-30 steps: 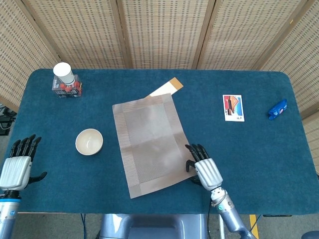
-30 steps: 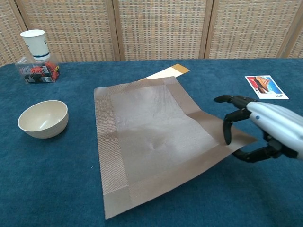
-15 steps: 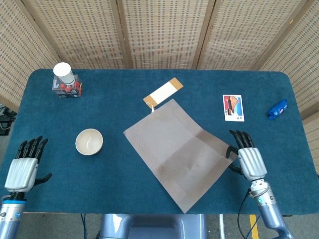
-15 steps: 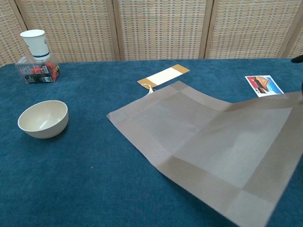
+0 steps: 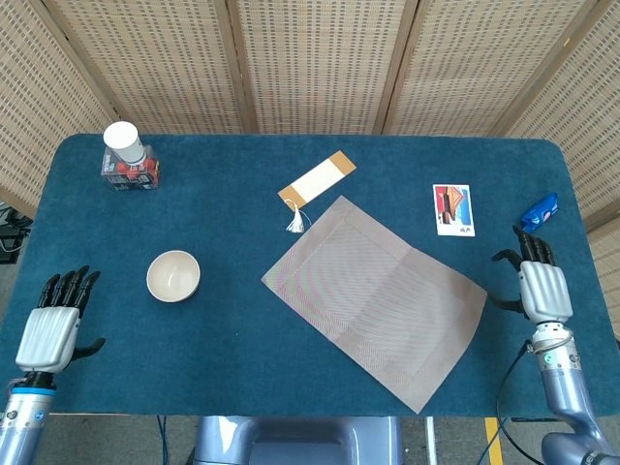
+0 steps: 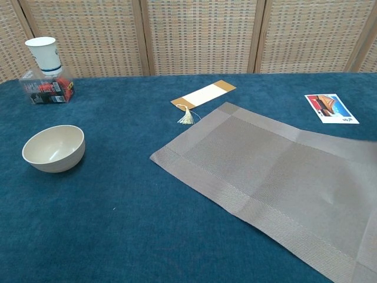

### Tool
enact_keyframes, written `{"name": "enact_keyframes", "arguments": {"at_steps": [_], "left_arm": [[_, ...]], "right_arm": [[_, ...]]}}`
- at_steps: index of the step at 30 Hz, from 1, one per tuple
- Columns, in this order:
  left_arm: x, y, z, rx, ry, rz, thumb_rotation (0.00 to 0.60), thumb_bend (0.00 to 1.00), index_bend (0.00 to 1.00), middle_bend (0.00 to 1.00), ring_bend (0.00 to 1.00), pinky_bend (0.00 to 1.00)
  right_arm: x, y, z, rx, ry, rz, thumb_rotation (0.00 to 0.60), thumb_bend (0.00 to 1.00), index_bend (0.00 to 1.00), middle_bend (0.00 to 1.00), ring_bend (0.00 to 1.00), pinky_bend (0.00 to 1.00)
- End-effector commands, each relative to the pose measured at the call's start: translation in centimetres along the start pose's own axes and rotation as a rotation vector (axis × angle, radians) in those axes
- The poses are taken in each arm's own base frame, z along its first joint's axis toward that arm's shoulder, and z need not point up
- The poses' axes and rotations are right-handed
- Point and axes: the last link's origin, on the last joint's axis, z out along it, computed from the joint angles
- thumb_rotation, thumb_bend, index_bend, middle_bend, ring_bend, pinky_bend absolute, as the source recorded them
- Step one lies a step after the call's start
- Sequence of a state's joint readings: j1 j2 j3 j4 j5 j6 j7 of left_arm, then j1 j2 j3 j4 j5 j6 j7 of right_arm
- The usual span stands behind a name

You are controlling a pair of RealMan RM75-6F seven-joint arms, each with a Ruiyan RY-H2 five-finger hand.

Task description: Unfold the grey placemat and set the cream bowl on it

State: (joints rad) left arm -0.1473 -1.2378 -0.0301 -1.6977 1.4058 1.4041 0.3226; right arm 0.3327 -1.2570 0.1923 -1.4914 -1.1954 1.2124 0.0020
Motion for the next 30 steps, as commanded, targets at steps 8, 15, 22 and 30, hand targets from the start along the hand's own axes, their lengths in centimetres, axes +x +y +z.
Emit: {"name": "enact_keyframes", "arguments": {"at_steps": [8,15,22,30], "left_arm": [[0.3,0.5,0.7,-0.034,0.007,-0.028,0.600,0.11,0.04,0.00,0.00,0.00],[1.7,2.9,3.9,-0.115,0.033,-0.008,0.600,0.10,0.06,0.00,0.00,0.00],[3.2,7.3,7.5,-0.204,0.078,0.054,0.600,0.03,0.08,0.00,0.00,0.00],[3.4,13.4,11.2,-0.295,0.091,0.106,0.600,0.00,0.10,0.00,0.00,0.00]], "right_arm": [[0.9,2.0,-2.7,-0.037,0.094,0.012,0.600,0.23,0.18,0.00,0.00,0.00],[2.1,1.2,-6.0,0.047,0.166,0.051,0.600,0.23,0.18,0.00,0.00,0.00],[3.0,0.8,-7.8,0.120,0.187,0.090,0.600,0.23,0.18,0.00,0.00,0.00],[4.6,1.3,-8.5,0.140,0.211,0.142,0.600,0.23,0.19,0.00,0.00,0.00]]}}
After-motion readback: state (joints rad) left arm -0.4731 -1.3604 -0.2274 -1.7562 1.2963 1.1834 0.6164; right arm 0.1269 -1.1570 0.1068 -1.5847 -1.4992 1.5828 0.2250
